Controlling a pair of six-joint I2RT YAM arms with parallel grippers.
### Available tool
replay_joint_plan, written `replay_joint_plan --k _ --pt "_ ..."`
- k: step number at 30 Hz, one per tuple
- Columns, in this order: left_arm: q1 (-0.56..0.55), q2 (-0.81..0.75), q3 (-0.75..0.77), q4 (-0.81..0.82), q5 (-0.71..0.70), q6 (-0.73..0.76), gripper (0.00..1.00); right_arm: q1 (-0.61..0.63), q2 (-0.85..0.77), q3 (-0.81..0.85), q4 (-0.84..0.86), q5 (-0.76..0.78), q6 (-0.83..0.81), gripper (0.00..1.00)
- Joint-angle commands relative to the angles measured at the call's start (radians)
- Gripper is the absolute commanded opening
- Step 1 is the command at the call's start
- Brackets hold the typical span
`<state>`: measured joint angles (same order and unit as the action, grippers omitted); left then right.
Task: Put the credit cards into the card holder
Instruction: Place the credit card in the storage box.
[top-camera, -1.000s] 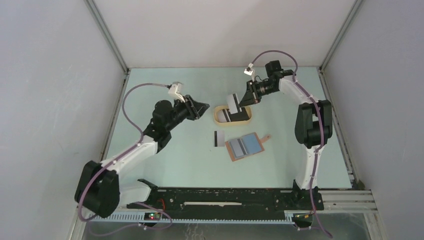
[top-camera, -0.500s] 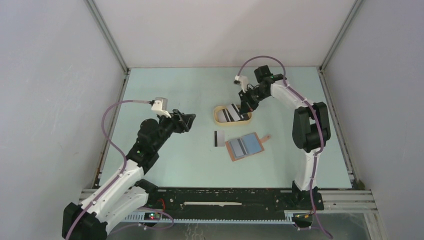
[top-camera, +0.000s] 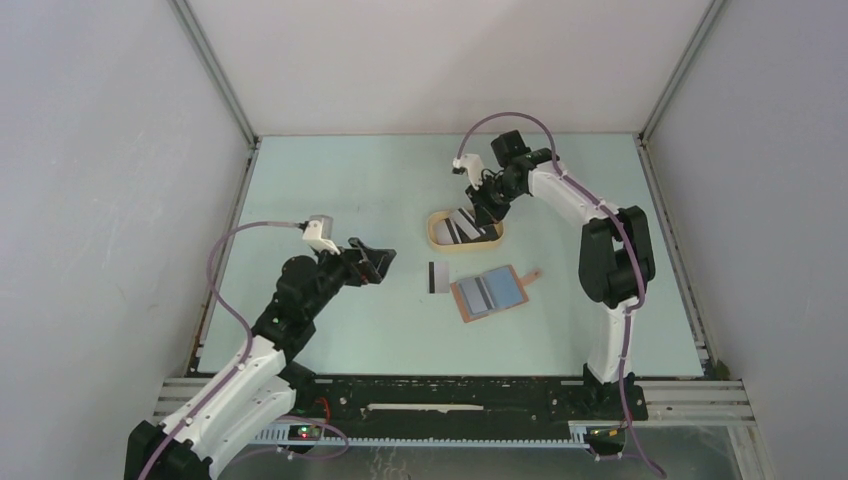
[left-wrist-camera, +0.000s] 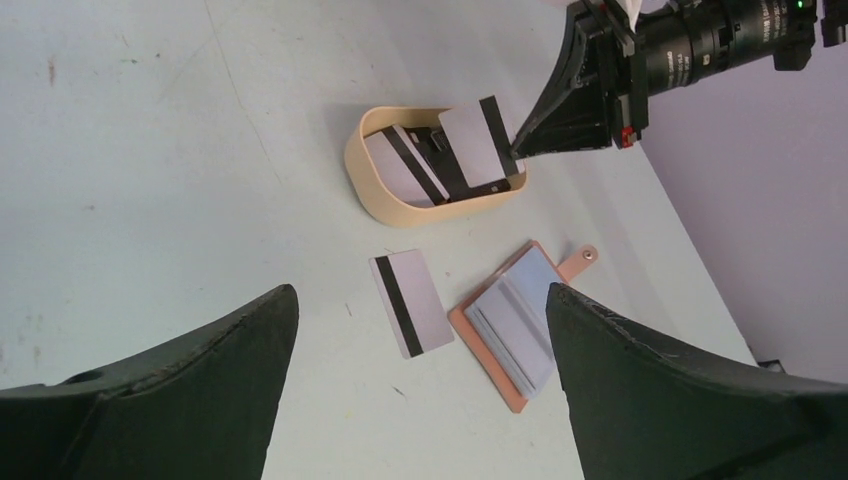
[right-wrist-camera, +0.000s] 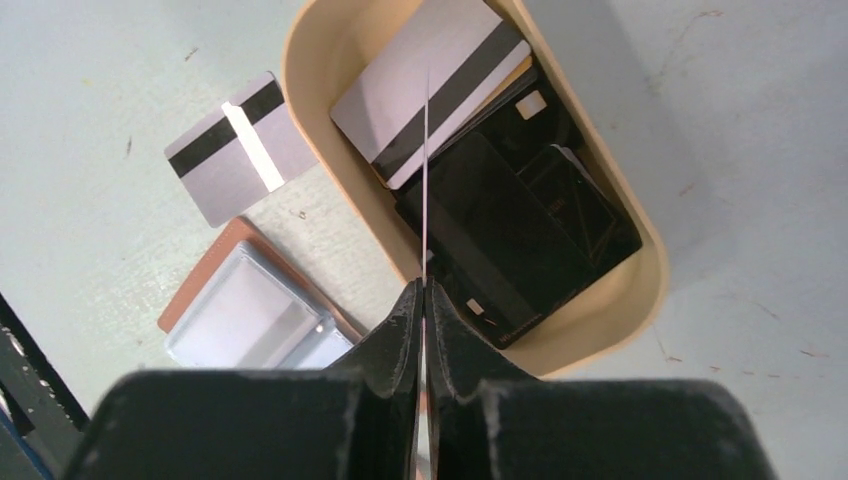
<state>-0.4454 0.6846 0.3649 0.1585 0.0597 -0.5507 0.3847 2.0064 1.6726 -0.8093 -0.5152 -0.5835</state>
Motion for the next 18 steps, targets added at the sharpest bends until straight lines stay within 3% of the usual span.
replay_joint_plan --k 1,5,9,15,17,18 --pt "0.007 0.004 -0.024 0.057 0.067 -0.075 0.97 -0.004 0.031 0.082 -0.033 0.037 0.007 0.17" --pt "0.007 0.04 -0.015 0.046 0.144 -0.129 0.89 -0.024 0.011 0.093 -0.03 0.079 0.042 0.39" --pt "0.004 0.074 -0.023 0.048 0.193 -0.193 0.76 -0.052 -0.106 0.064 -0.026 0.04 0.041 0.44" --pt "-0.045 0.071 -0.017 -0.007 0.155 -0.226 0.62 -0.061 -0.316 -0.136 -0.008 -0.413 -0.092 0.42" --pt "-0.095 0.067 0.011 -0.08 0.081 -0.209 0.61 -0.039 -0.368 -0.251 -0.004 -0.549 -0.257 0.42" --pt "-0.127 0.073 0.035 -0.118 0.039 -0.201 0.6 -0.022 -0.378 -0.301 -0.025 -0.583 -0.415 0.42"
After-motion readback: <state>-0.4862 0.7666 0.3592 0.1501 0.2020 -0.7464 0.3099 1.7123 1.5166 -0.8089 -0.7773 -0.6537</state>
